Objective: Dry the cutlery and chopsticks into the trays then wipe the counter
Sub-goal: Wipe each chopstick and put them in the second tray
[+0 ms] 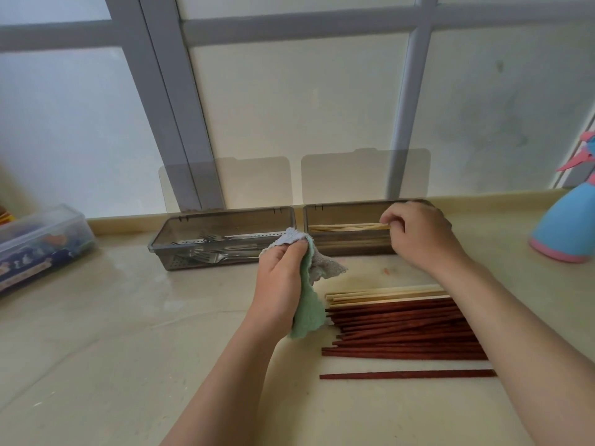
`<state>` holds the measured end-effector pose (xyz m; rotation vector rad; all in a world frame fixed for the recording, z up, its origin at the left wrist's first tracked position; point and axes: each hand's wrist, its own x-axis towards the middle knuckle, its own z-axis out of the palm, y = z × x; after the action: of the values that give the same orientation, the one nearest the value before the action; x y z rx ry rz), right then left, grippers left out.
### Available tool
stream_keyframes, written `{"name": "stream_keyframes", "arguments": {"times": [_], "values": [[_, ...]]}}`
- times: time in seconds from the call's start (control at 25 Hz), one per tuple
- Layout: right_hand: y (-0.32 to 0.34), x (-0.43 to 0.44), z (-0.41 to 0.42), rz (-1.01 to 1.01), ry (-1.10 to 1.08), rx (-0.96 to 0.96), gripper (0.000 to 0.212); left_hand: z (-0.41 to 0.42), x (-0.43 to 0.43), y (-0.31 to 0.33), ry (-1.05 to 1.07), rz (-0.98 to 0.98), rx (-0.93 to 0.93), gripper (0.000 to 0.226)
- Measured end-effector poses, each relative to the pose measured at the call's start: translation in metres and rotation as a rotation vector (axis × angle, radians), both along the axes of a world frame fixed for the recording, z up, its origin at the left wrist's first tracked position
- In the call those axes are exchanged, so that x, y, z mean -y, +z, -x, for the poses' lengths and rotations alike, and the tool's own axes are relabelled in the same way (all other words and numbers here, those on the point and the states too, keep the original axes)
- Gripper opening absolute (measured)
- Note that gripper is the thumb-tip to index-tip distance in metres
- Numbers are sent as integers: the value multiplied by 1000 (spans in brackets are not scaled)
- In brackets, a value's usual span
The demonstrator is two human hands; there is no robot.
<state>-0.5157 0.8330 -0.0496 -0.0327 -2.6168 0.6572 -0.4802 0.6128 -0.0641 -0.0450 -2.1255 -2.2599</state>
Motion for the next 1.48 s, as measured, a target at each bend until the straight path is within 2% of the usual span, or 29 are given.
{"name": "stream_keyframes", "arguments": {"times": [0.04, 0.16, 0.24, 0.28, 0.4, 0.56, 0.64, 0.72, 0.88, 1.0, 1.16, 1.24, 1.48], "values": [[-2, -2, -10, 9, 65, 58, 24, 0, 0, 0, 6, -3, 5, 30], [-10, -8, -30, -66, 237, 428, 20, -5, 0, 4, 17, -15, 13, 40], [-16, -12, -33, -131, 237, 527, 19, -9, -2, 6, 35, -23, 29, 44], [-18, -12, -34, -155, 227, 532, 18, -9, -2, 7, 60, -34, 40, 38], [-20, -11, -32, -178, 229, 532, 9, -12, -4, 10, 122, -58, 72, 24], [-21, -8, -31, -195, 252, 522, 14, -11, -4, 8, 134, -4, 24, 30], [-21, -7, -33, -187, 270, 475, 19, -11, -4, 5, 114, 36, -10, 43], [-19, -7, -36, -100, 286, 356, 20, -11, -5, 4, 106, 61, -36, 54], [-9, 4, -45, 96, 376, 36, 17, -7, -5, 1, 86, 95, -94, 57], [-8, 25, -52, 83, 486, 56, 18, -5, -6, -6, 53, 93, -127, 42], [-15, 36, -54, 117, 530, 63, 18, -1, -6, -8, 73, 43, -131, 45], [-18, 39, -55, 152, 546, 95, 19, 0, -5, -8, 90, 22, -123, 38], [-25, 71, -59, 280, 544, 23, 11, -8, -18, -10, 94, 190, -260, 46]]}}
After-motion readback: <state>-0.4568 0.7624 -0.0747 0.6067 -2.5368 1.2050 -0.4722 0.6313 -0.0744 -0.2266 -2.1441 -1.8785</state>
